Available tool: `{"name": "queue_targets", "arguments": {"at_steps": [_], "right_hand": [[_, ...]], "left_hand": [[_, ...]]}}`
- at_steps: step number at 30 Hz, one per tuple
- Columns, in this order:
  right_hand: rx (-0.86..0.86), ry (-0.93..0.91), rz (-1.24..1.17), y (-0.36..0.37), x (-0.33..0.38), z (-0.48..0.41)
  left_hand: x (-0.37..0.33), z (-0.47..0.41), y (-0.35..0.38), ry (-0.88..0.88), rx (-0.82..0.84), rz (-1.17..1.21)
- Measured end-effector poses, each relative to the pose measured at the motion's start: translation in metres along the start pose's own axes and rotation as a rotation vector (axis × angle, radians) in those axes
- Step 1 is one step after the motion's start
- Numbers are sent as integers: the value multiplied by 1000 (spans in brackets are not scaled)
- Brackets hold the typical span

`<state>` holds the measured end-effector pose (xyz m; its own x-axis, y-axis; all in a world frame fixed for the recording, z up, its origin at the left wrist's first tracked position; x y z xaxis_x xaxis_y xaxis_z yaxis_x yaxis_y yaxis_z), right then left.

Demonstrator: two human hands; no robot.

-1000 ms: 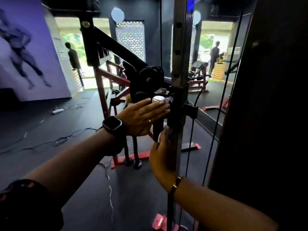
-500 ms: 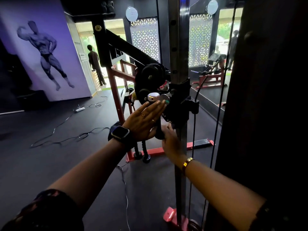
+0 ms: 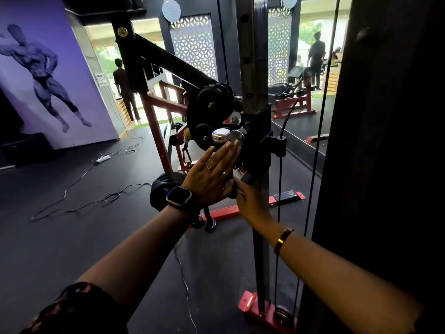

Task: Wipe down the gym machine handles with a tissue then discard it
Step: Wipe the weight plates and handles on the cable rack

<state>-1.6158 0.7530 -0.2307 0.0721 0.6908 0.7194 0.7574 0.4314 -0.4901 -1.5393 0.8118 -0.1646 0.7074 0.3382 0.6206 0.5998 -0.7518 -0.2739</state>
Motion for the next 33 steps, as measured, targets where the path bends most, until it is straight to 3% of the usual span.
{"name": "queue_targets", "arguments": {"at_steps": [2, 5, 9, 14, 18, 22, 26, 29, 33], "right_hand": [[-93, -149, 99, 4, -8, 12], [-83, -308, 294, 9, -40, 2], [0, -336, 502, 3, -56, -21], [-112, -219, 258, 10, -31, -5], [-10, -48, -4, -3, -21, -23], [141, -255, 53, -1, -26, -9], [92, -594, 403, -10, -61, -5], [49, -537, 508, -22, -61, -21], [100, -388, 457, -17, -62, -22]], "left_hand": [[-1, -1, -1, -24, -23, 32], [-3, -1, 0, -37, -25, 44], [-1, 0, 0, -45, -37, 49], [-8, 0, 1, -85, -13, 45], [-15, 2, 4, -190, -18, 1], [-19, 4, 1, -174, 19, -35], [-24, 2, -1, -168, 72, -91], [-30, -1, -3, -171, 108, -154], [-31, -3, -5, -172, 163, -226]]}}
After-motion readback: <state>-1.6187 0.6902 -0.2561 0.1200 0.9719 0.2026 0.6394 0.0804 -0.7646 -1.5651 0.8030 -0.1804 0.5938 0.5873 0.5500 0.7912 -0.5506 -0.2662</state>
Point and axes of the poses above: each hand's wrist, its own z-axis away from the middle knuckle, its own y-axis out of the palm, x = y × z, the point moved 6 cm from there along -z, towards the middle knuckle, and after that the axes turned 7 degrees about -y, right-handed, at the moved point
